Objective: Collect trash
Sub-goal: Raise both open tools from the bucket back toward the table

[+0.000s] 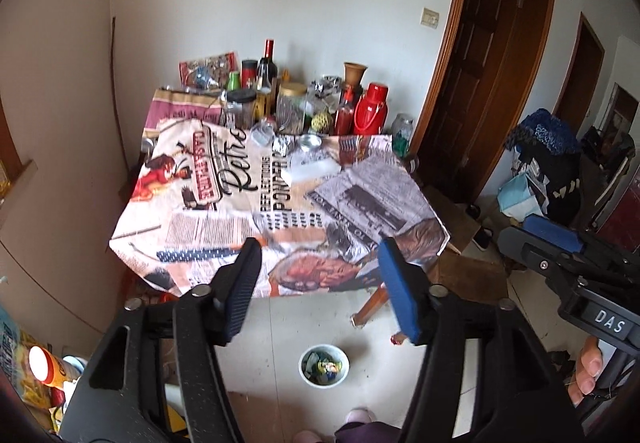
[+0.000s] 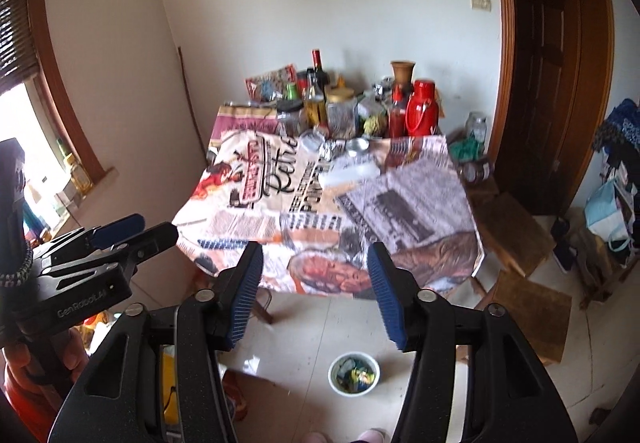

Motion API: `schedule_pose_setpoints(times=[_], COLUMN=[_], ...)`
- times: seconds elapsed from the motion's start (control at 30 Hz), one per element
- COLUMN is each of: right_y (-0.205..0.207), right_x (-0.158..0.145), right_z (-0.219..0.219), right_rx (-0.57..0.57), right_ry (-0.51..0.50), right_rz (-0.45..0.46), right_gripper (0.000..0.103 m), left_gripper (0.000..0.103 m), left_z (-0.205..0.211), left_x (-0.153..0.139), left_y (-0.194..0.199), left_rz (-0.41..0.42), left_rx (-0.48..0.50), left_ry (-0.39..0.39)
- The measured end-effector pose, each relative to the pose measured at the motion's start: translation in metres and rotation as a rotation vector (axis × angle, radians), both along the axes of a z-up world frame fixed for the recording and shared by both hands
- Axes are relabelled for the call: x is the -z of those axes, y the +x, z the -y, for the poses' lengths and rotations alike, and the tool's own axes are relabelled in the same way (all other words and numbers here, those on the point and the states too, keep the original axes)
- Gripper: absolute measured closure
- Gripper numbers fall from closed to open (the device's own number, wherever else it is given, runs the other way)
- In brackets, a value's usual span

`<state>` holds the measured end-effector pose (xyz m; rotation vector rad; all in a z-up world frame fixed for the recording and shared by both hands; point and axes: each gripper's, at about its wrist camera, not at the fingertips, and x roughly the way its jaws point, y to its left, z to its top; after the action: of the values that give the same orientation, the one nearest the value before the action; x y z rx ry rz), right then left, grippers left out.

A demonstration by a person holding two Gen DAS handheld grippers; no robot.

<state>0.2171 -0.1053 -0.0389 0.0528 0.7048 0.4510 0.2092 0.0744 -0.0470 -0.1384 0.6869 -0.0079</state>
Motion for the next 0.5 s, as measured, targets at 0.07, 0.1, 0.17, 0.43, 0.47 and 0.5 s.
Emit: schedule_pose_setpoints(times=[0.07,0.1,0.17,0.43,0.47,0.5], right_y=[0.002,0.005,0.014,0.083,0.093,0.104], right_x=[-0.004,-0.006,-0.006,-0.004,-0.005,-0.007], right_z=[0.005,0.007,0.01,0.021,0.023,0.025], right_rx=[0.026,0.036,0.052,0.032,0.025,0.02], right_ry=[0.017,0.024,0.018,0.026,0.024,0.019], right_rz=[0.03,0.044,0.052,0.069,0.072,0.08], right_gripper=[0.019,0.015,0.012,0.012,0.012,0.012], left_gripper=[0.031,0.03,0.016,0.014,0.014,0.014], left_z=[0.001,0.002,0.002,0.01,0.012,0.014], left_x=[-0.003,-0.003,-0.002,0.0,-0.001,-0.002], left_y=[0.007,0.009,0.019,0.085,0.098,0.109], left_rz=[0.003,0.006,0.008,0.021,0.022,0.023], left_rx=[-0.004,-0.007,-0.02,-0.082,-0.089,-0.095], left_ry=[0.013,0.017,0.023,0.019,0.02,0.021])
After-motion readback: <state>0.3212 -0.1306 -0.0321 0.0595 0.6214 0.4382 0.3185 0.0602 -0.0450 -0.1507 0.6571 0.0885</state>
